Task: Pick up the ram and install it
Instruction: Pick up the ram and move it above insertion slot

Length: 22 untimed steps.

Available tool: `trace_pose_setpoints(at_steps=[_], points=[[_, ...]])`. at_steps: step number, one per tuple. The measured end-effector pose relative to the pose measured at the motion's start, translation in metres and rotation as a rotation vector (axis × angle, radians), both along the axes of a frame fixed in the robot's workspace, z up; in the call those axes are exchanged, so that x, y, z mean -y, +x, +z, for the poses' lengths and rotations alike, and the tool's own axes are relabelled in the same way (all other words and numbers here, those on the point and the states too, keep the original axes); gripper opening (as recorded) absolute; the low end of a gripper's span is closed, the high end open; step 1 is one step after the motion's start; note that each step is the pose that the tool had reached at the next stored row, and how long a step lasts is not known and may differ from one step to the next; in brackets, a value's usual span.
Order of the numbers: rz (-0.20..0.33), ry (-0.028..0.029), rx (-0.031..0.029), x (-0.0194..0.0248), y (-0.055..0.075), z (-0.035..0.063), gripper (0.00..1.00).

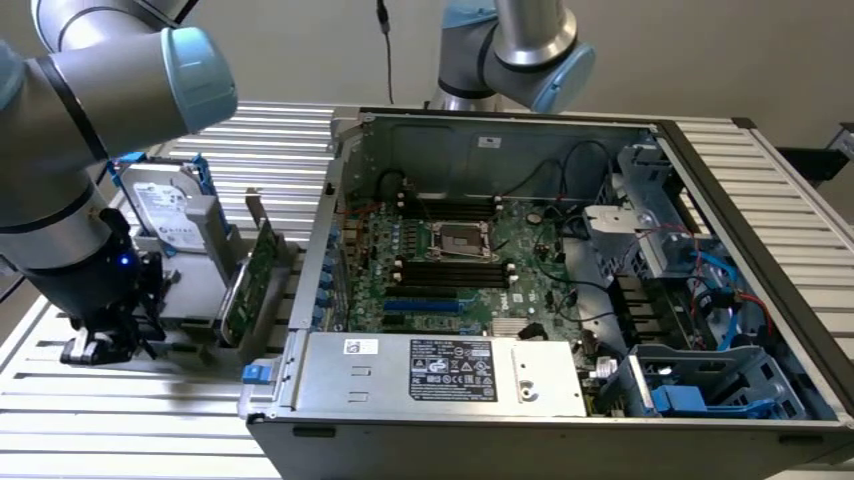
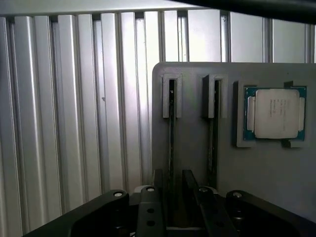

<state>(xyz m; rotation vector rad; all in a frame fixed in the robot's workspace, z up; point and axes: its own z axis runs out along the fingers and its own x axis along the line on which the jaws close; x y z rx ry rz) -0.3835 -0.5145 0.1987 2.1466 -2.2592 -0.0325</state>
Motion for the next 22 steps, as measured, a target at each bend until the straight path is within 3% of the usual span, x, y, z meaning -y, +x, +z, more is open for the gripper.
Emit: trace_pose_setpoints(at_steps=[11,13,14,21,22], points=[[-0.012,-0.0001,-0.0147,0.0000,0.0000,-0.0029,0.28],[-0.012,-0.0001,-0.0156,0.0000,0.0000,-0.0028,0.28],[-0.012,-0.0001,-0.0157,0.0000,0.0000,-0.0029,0.21],[-0.012,0.0000,-0.0161,0.0000,0.0000,-0.0029,0.19],[-0.012,0.0000,-0.0161,0.0000,0.0000,-0.0029,0.14]])
